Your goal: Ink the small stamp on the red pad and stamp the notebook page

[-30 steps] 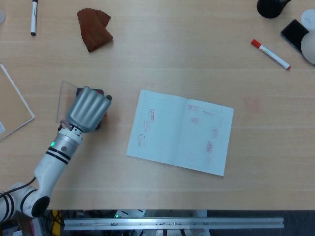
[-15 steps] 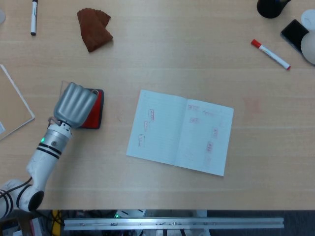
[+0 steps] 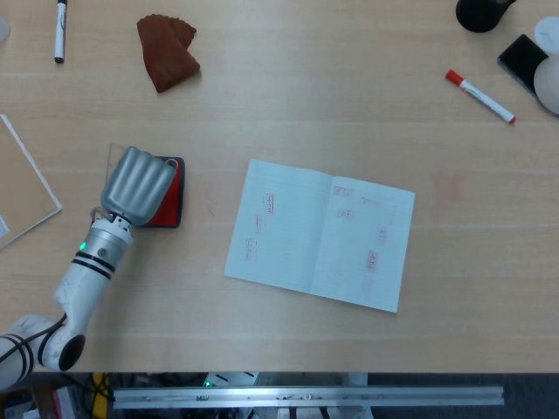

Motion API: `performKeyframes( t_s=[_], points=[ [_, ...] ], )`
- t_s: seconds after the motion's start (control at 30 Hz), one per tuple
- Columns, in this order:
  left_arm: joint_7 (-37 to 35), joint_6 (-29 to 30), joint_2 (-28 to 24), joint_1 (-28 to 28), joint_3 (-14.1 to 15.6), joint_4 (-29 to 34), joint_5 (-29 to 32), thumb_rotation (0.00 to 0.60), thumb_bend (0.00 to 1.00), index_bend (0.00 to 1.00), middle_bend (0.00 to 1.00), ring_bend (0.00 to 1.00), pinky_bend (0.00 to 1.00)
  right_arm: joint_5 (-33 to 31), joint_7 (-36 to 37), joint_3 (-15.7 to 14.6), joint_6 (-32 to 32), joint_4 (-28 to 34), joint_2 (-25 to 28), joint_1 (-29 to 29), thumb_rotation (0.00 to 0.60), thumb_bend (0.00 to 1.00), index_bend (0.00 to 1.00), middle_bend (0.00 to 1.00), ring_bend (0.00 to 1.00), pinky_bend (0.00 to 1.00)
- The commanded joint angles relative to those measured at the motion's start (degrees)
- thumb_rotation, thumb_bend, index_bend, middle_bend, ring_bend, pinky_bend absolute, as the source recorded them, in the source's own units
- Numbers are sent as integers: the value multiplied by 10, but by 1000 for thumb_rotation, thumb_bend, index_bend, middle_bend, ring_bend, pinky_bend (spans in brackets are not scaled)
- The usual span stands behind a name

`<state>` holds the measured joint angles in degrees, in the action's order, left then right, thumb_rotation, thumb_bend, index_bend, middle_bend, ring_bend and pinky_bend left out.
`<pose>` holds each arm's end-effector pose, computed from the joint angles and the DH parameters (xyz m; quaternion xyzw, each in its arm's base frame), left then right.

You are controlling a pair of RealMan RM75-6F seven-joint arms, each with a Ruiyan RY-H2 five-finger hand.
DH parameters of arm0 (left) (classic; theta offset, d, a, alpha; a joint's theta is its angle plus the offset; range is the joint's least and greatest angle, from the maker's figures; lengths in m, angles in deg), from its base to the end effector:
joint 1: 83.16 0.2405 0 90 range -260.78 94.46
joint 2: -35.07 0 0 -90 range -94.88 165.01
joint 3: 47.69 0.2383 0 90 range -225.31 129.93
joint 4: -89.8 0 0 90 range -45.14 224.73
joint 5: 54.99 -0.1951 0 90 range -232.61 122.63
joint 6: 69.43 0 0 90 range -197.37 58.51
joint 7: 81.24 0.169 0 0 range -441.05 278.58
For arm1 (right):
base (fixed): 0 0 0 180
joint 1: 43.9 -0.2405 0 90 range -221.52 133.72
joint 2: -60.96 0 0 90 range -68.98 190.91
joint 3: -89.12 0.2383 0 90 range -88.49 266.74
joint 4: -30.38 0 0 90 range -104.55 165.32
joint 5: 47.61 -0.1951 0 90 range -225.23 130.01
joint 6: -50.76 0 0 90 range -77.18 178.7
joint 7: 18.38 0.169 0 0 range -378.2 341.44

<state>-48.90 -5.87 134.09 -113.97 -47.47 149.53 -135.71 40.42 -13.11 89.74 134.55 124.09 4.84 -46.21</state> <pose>-0.2297 0.3099 -0.0405 -0.8103 -0.1627 -0.2259 0.5157 -0.3019 -0.1825 0.1933 0.6084 -0.4045 0.3563 0.5826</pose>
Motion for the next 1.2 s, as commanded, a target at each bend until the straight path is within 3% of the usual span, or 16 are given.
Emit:
performKeyframes(
  t_s=[0.03,0.77,1.2],
  points=[
    [0,-3,3,-1,-2,0,0,600,260,603,993,997,1000,-1,0,0,0,0,0,1,600,303,114,183,90,151],
    [26,-17,4,-8,-14,9,3,600,260,588,990,996,1000,-4,3,0,7,-2,2,8,600,303,114,184,90,150],
    [54,32,-72,-20,-32,167,-35,600,260,586,990,996,1000,1,18,1,6,-15,-3,6,600,303,114,183,90,151]
  ],
)
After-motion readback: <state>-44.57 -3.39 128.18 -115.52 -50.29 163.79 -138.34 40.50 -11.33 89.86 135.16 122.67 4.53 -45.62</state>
